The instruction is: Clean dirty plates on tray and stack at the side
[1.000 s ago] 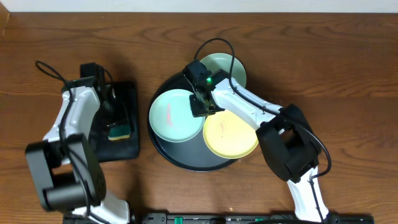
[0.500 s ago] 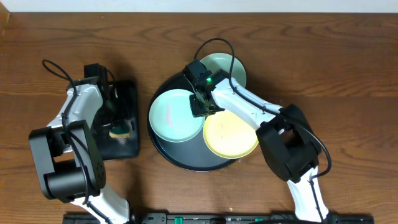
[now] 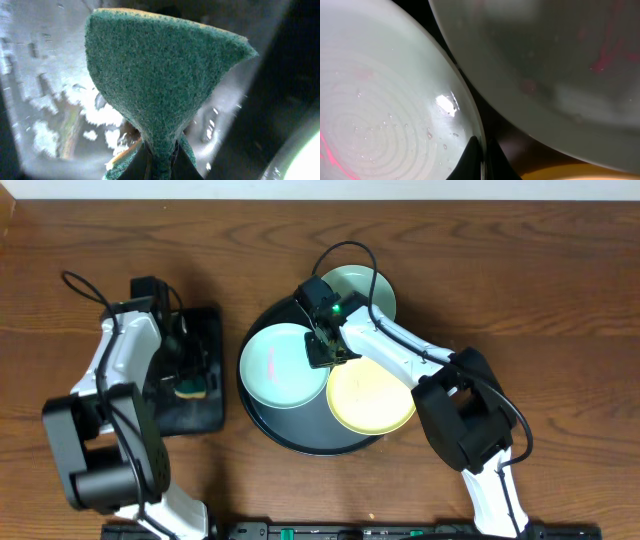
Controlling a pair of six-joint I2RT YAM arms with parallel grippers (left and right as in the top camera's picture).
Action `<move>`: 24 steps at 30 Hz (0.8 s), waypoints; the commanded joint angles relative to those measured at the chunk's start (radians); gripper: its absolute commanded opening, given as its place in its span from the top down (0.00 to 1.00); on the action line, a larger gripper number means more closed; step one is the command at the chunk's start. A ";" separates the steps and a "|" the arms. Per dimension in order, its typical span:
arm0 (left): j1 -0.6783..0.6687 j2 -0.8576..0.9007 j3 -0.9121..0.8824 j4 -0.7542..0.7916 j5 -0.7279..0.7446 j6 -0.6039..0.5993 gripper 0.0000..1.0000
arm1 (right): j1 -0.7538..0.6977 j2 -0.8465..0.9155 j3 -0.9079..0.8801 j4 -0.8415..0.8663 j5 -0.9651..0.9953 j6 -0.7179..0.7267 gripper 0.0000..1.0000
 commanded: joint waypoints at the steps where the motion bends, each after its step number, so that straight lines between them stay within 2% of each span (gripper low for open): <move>1: 0.003 -0.118 0.063 -0.020 0.110 0.002 0.93 | 0.008 0.038 0.004 -0.006 0.013 -0.023 0.99; 5: -0.035 -0.161 0.061 -0.029 0.204 -0.060 0.92 | 0.008 0.038 0.004 -0.005 0.002 -0.023 0.99; 10: -0.138 -0.149 0.027 -0.015 0.210 -0.128 0.93 | 0.007 0.039 0.004 0.004 -0.066 -0.048 0.99; 16: -0.261 -0.143 -0.054 0.088 0.209 -0.209 0.93 | 0.003 0.040 0.002 0.011 -0.135 -0.065 0.99; 21: -0.300 -0.123 -0.121 0.178 0.123 -0.325 0.93 | 0.002 0.040 0.002 0.010 -0.137 -0.068 0.99; 24: -0.318 -0.098 -0.146 0.217 0.100 -0.344 0.93 | 0.003 0.040 0.002 0.011 -0.137 -0.068 0.99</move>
